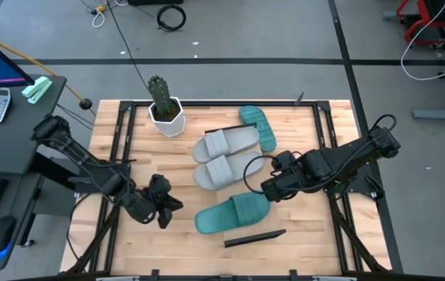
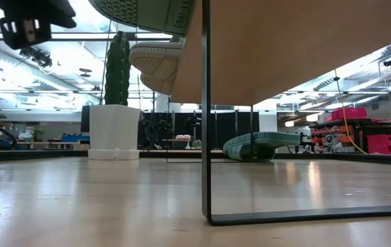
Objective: Pick and place slides into the shelf
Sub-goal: Put the bottom green slipper on the shelf
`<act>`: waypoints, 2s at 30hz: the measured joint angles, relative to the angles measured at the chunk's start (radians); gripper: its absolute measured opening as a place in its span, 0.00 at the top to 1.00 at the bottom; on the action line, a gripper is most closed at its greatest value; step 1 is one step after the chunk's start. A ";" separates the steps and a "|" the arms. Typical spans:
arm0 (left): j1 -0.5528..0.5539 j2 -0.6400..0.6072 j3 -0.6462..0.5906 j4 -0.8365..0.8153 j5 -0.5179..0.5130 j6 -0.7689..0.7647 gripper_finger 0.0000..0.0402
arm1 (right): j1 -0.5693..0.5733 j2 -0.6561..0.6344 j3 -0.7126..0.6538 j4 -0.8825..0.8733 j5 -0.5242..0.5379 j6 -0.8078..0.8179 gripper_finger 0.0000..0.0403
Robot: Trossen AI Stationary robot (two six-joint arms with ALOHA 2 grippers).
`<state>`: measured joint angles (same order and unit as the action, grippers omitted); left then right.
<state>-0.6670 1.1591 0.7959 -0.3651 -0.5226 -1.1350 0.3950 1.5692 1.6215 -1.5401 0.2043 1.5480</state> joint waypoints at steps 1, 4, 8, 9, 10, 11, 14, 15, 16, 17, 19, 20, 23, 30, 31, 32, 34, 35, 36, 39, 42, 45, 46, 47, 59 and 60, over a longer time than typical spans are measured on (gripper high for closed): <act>0.006 0.000 0.000 0.008 0.007 0.016 0.86 | 0.000 0.000 0.000 0.000 -0.001 0.007 0.72; 0.021 0.000 0.000 0.006 0.021 0.021 0.85 | 0.000 0.000 0.000 0.000 -0.005 0.020 0.72; 0.026 0.000 0.000 0.008 0.030 -0.004 0.83 | 0.008 0.001 0.000 0.000 -0.012 -0.004 0.72; 0.026 0.000 0.000 0.009 0.029 -0.014 0.83 | 0.009 0.001 0.000 0.000 -0.012 -0.017 0.72; 0.025 0.001 0.000 0.009 0.027 -0.029 0.82 | 0.010 0.001 0.000 0.000 -0.011 -0.034 0.72; 0.024 0.006 0.000 0.011 0.020 -0.043 0.82 | 0.012 0.001 -0.002 0.000 -0.009 -0.053 0.72; 0.018 0.033 0.000 0.031 0.000 -0.125 0.80 | 0.017 0.001 -0.010 -0.025 -0.007 -0.098 0.72; 0.014 0.049 0.000 0.056 -0.004 -0.140 0.80 | 0.022 0.001 -0.014 -0.031 -0.005 -0.111 0.72; 0.009 0.068 0.000 0.085 -0.004 -0.149 0.79 | 0.027 0.001 -0.020 -0.031 -0.004 -0.120 0.72; 0.003 0.089 0.000 0.109 -0.004 -0.164 0.79 | 0.032 0.001 -0.027 -0.033 -0.002 -0.131 0.72; -0.008 0.130 -0.001 0.163 -0.002 -0.195 0.78 | 0.051 -0.004 -0.046 -0.027 0.006 -0.139 0.72; -0.013 0.149 0.000 0.193 -0.002 -0.208 0.78 | 0.058 -0.005 -0.059 -0.029 0.006 -0.138 0.72; -0.024 0.195 -0.001 0.266 -0.003 -0.234 0.77 | 0.089 -0.010 -0.110 -0.031 0.007 -0.118 0.72; -0.048 0.243 0.000 0.359 -0.009 -0.275 0.78 | 0.147 -0.029 -0.235 -0.030 -0.004 -0.034 0.72; -0.052 0.247 0.001 0.359 -0.011 -0.289 0.78 | 0.152 -0.033 -0.246 -0.030 -0.011 -0.025 0.72; -0.057 0.250 0.002 0.359 -0.011 -0.293 0.78 | 0.153 -0.039 -0.253 -0.028 -0.016 -0.015 0.72; -0.062 0.250 0.002 0.354 -0.014 -0.293 0.77 | 0.152 -0.048 -0.260 -0.016 -0.016 -0.005 0.72; -0.062 0.250 0.002 0.352 -0.015 -0.293 0.77 | 0.152 -0.053 -0.262 -0.012 -0.009 -0.004 0.72; -0.058 0.250 0.002 0.350 -0.014 -0.292 0.77 | 0.150 -0.054 -0.262 -0.012 0.006 -0.003 0.72; -0.031 0.250 0.002 0.348 -0.015 -0.275 0.78 | 0.125 -0.065 -0.257 0.008 0.056 -0.006 0.72; 0.000 0.249 0.002 0.354 -0.014 -0.262 0.79 | 0.083 -0.075 -0.257 0.063 0.066 -0.050 0.73; 0.032 0.248 0.002 0.360 0.019 -0.244 0.79 | 0.044 -0.076 -0.257 0.121 0.076 -0.107 0.73; 0.041 0.248 0.002 0.367 0.035 -0.239 0.79 | 0.032 -0.076 -0.257 0.129 0.078 -0.118 0.73; 0.049 0.248 0.002 0.377 0.047 -0.234 0.79 | 0.021 -0.076 -0.257 0.135 0.079 -0.129 0.73; 0.157 0.248 0.003 0.434 0.151 -0.248 0.80 | -0.029 -0.076 -0.257 0.266 0.097 -0.226 0.73; 0.163 0.248 0.003 0.434 0.153 -0.248 0.80 | -0.029 -0.076 -0.257 0.274 0.102 -0.230 0.73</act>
<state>-0.5041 1.4071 0.7990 0.0692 -0.3696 -1.3827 0.3664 1.4929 1.3643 -1.2657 0.3063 1.3179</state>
